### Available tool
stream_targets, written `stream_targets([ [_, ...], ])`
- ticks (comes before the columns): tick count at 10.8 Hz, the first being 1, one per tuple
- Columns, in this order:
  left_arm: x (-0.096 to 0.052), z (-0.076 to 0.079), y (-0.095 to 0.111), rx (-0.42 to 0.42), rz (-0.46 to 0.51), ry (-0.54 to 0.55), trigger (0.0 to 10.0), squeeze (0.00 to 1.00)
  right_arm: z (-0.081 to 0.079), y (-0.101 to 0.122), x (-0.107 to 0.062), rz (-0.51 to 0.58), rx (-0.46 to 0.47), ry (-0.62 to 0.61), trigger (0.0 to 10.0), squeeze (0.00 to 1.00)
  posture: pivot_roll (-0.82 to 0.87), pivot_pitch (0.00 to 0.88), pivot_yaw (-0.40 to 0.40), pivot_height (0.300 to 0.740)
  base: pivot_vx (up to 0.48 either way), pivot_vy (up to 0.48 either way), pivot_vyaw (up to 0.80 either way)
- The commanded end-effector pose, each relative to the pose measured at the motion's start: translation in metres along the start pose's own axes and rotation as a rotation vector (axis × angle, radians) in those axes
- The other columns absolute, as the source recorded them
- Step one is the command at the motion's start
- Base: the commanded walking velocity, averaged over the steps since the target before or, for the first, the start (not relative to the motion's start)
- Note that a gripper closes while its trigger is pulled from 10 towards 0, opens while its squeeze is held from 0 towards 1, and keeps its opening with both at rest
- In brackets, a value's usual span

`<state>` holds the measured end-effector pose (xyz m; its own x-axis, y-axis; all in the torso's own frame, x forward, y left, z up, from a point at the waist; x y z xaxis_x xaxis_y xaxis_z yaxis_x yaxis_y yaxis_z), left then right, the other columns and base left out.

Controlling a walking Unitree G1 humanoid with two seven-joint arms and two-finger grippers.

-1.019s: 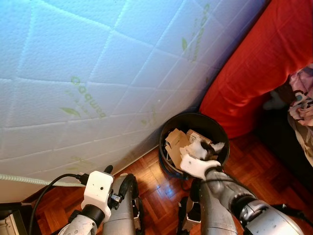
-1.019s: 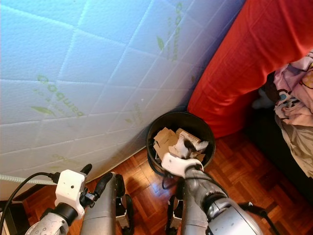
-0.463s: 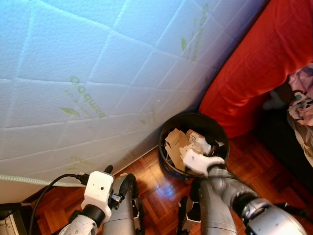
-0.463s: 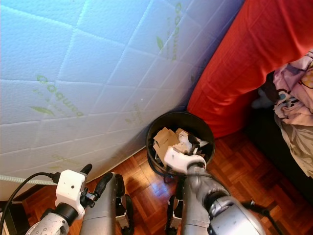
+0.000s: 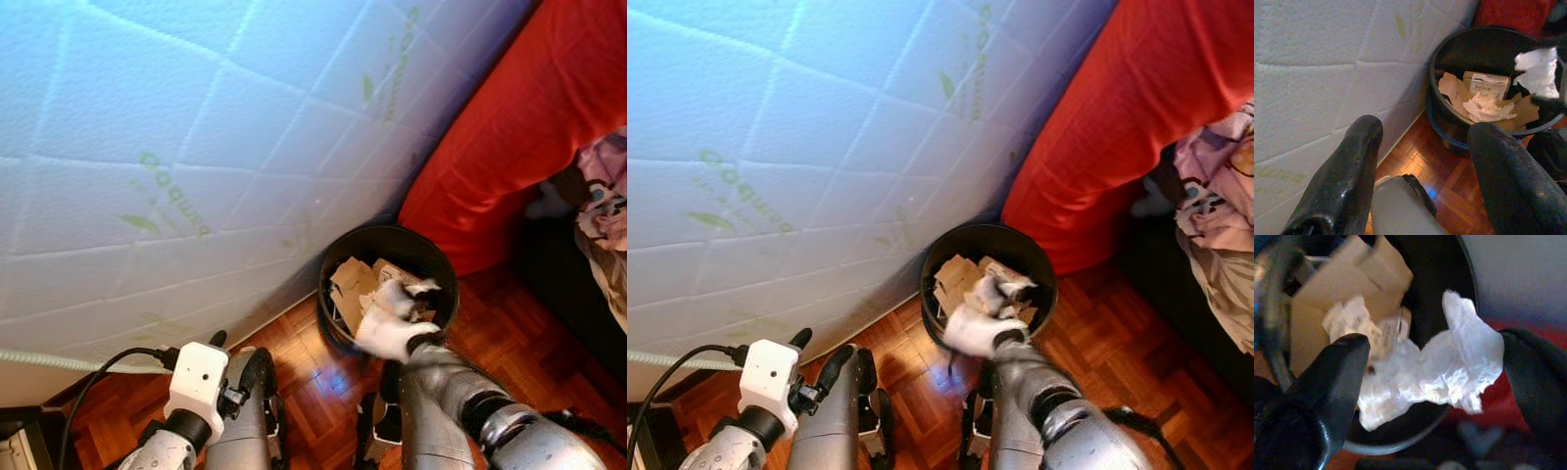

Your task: Clean up the room

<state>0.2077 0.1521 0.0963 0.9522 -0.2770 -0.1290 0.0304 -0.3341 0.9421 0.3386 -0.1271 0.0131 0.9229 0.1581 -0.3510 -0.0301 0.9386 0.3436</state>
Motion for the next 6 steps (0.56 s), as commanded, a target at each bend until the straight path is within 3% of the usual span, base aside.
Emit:
stream_targets([
  [1, -0.005, 0.003, -0.009, 0.006, -0.037, -0.008, 10.0, 0.00, -0.013, -0.001, -0.004, 0.014, -0.067, 0.044, 10.0, 0.00, 0.28, 0.394, 0.001, 0.610, 0.000, 0.000, 0.00],
  [4, -0.005, 0.002, -0.010, 0.011, -0.042, -0.009, 10.0, 0.00, -0.022, -0.004, -0.007, 0.041, -0.202, 0.133, 10.0, 0.00, 0.28, 0.395, 0.001, 0.610, 0.000, 0.000, 0.00],
  [6, -0.005, 0.002, -0.010, 0.012, -0.042, -0.011, 10.0, 0.00, -0.012, -0.023, -0.006, -0.156, 0.202, 0.077, 10.0, 0.00, 0.28, 0.398, 0.003, 0.610, 0.000, 0.000, 0.00],
])
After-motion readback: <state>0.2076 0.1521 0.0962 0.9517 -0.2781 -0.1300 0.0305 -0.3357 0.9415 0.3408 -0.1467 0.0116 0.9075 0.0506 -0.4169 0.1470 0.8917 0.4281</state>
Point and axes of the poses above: a point about 5 cm out from each wrist's last joint towards the gripper, its own x axis pointing out of the wrist towards the gripper, its own y axis along the axis of the wrist's last joint, z = x × y, the point moved 2 cm from there along x, pointing out of the wrist towards the gripper, and after that the axes turned 11 degrees about x, right-handed, at the moved point
